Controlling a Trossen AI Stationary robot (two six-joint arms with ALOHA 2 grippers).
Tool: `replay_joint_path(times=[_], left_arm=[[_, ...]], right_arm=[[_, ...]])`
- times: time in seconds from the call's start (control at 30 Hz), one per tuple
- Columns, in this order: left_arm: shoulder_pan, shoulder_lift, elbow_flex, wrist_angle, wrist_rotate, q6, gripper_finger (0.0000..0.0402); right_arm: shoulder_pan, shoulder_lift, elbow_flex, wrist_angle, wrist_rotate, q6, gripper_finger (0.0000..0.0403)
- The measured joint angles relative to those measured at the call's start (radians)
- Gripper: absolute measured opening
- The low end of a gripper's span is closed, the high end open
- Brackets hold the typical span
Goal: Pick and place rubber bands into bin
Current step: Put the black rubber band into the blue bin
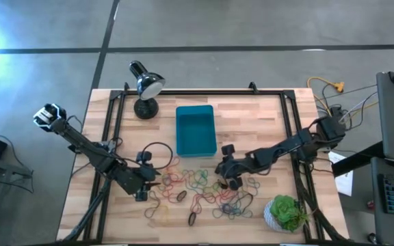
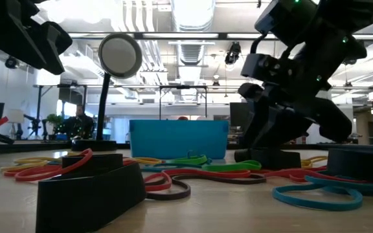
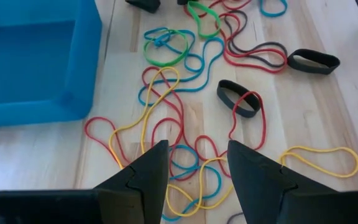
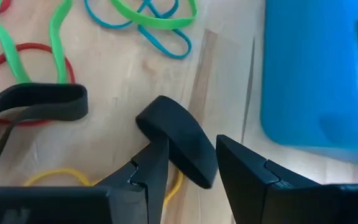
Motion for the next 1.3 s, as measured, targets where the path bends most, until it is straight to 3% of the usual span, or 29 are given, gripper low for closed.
replay_joint_path(times=[0.23,0.5,0.87,1.03,1.3], left_arm=[[0.0,-0.001,-0.001,0.006,-0.007,-0.006,0.015],[0.0,-0.001,-0.001,0.005,-0.019,-0.006,0.015],[0.0,-0.001,-0.002,0.004,-0.028,-0.003,0.015],[0.0,-0.001,-0.005,0.004,-0.034,-0.002,0.015],[0.0,0.003,-0.009,0.005,-0.052,-0.003,0.015]], right_arm=[[0.0,0.012,0.001,0.004,-0.002,0.003,0.0114],[0.013,-0.004,0.001,-0.002,-0.005,-0.015,0.0015],[0.028,-0.121,0.026,0.0,-0.004,-0.028,0.0009],[0.023,-0.171,0.074,-0.001,0.075,-0.13,0.0009],[-0.105,-0.165,0.174,0.014,0.148,-0.239,0.0009]])
